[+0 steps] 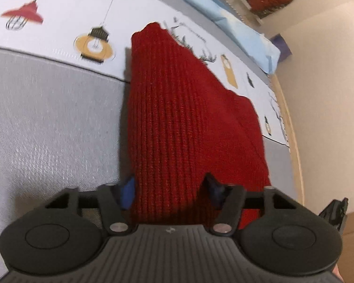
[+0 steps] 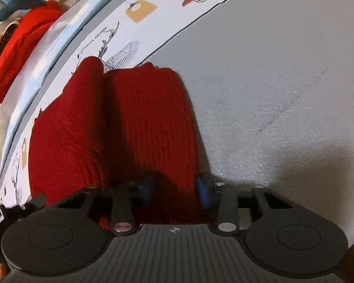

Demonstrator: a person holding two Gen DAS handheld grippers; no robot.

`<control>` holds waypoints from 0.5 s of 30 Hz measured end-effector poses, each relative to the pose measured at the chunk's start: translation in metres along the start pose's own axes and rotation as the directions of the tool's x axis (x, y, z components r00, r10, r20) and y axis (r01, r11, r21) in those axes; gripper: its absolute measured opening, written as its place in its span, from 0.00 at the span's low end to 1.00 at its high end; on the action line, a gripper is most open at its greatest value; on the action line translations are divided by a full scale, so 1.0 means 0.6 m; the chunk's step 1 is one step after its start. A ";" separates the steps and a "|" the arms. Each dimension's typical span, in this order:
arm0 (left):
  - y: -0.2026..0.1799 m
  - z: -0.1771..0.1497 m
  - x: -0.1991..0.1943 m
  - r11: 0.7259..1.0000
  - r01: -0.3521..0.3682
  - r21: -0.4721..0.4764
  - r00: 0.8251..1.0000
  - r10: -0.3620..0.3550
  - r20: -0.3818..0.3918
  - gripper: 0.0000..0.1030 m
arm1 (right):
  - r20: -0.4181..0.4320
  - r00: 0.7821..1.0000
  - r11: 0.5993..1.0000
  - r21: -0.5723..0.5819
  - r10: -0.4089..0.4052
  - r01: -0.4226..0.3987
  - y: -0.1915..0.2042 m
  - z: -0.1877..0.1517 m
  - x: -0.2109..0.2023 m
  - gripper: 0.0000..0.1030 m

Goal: Fold small clothes

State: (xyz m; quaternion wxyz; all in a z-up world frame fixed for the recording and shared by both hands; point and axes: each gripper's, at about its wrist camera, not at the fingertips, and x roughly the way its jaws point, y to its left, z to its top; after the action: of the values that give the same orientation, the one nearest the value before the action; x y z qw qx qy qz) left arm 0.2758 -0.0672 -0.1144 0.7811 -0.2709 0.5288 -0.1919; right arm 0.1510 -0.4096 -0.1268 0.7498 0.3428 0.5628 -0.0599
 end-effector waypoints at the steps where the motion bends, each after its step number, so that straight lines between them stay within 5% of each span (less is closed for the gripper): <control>1: -0.004 0.002 -0.009 1.000 -0.003 0.016 1.000 0.003 0.008 0.57 | 0.009 1.000 1.000 -0.010 -0.006 0.006 0.006 -0.003 0.001 0.24; 7: 0.001 0.027 -0.100 0.990 -0.110 0.093 0.988 0.098 0.121 0.55 | 0.057 0.997 0.998 -0.019 0.057 -0.056 0.069 -0.014 0.001 0.18; 15: 0.099 0.076 -0.256 0.967 -0.242 0.078 0.946 0.218 0.241 0.53 | -0.016 0.978 0.965 -0.161 0.209 -0.209 0.224 -0.063 0.060 0.18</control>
State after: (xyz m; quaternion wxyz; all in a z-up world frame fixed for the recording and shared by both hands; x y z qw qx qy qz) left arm 0.2625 0.0793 -0.0271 0.8676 -0.1857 0.4514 -0.0944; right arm 0.1975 -0.2752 -0.1040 0.7777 0.3382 0.5259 0.0652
